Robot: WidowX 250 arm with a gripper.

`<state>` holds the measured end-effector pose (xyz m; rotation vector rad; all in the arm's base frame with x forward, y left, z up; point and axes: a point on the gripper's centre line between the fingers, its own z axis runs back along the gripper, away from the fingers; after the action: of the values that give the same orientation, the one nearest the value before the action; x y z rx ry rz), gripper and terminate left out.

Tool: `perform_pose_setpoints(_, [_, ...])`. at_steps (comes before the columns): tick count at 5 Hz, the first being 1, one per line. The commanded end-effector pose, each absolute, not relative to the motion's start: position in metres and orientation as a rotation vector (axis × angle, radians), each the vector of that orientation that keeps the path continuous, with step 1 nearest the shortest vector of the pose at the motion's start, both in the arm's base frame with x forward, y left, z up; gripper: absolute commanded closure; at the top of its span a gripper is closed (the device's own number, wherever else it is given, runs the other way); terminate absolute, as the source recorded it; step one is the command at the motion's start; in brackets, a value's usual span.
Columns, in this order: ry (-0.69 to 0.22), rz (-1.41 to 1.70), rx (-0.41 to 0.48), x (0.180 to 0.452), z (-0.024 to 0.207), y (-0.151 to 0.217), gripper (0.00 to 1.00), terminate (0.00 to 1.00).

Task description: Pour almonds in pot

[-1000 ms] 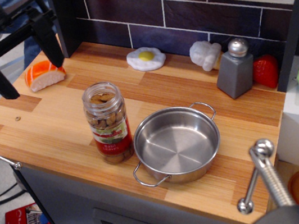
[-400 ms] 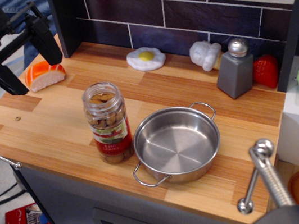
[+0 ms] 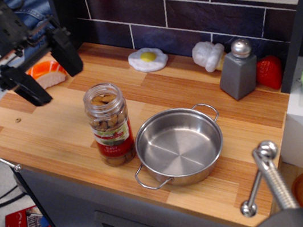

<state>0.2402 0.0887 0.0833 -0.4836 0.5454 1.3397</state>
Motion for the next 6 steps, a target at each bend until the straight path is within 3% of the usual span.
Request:
perform_pose_setpoints(1, [0.521,1.346,-0.477,0.241,0.081,0.068,0.00,0.00])
perform_pose_setpoints(2, [0.576,1.352,-0.491,0.247,0.076,0.061,0.00,0.00])
perform_pose_setpoints(4, [0.574,1.283,-0.462,0.244,0.066,0.034,0.00,0.00])
perform_pose_setpoints(6, [0.699,1.281,-0.458,0.252,0.061,0.023,0.00,0.00])
